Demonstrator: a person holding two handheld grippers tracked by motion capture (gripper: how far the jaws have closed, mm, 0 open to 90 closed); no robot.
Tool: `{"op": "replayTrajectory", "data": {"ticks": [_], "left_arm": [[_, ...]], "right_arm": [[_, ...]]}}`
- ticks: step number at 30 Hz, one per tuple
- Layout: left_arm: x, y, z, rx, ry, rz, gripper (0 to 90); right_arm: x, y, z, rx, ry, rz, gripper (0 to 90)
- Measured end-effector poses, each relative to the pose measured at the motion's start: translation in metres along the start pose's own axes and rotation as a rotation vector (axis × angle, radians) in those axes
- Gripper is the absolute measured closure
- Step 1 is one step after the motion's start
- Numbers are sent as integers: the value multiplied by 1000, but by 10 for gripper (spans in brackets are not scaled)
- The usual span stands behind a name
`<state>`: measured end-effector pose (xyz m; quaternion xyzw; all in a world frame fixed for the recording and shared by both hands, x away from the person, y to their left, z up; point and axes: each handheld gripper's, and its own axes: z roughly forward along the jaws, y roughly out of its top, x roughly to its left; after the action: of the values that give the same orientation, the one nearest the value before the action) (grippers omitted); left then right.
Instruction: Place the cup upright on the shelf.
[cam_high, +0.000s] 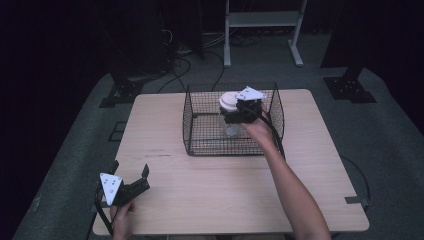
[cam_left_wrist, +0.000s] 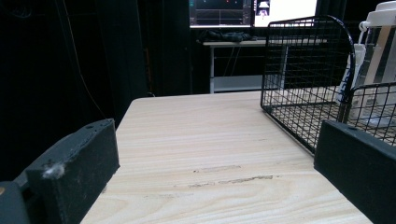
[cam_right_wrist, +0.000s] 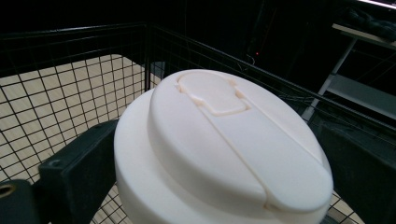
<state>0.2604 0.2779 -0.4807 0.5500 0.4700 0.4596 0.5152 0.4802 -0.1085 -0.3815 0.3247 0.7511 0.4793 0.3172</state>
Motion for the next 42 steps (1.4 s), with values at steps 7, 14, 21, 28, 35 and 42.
{"op": "replayTrajectory", "data": {"ticks": [7, 14, 21, 28, 35, 42], "left_arm": [[0, 0, 0, -2, -2, -4, 0], [0, 0, 0, -2, -2, -2, 0], [0, 0, 1, 2, 0, 3, 0], [0, 0, 1, 2, 1, 5, 0], [0, 0, 0, 1, -4, 3, 0], [0, 0, 0, -2, -6, 2, 0]], "right_arm": [[-1, 3, -3, -19, 3, 7, 17], [-2, 7, -7, -33, 3, 13, 17], [-3, 10, -11, -59, 14, 25, 17], [-5, 15, -21, -91, 17, 28, 17], [-6, 21, -33, -108, 19, 34, 17], [-5, 25, -46, -115, 9, 35, 17]]}}
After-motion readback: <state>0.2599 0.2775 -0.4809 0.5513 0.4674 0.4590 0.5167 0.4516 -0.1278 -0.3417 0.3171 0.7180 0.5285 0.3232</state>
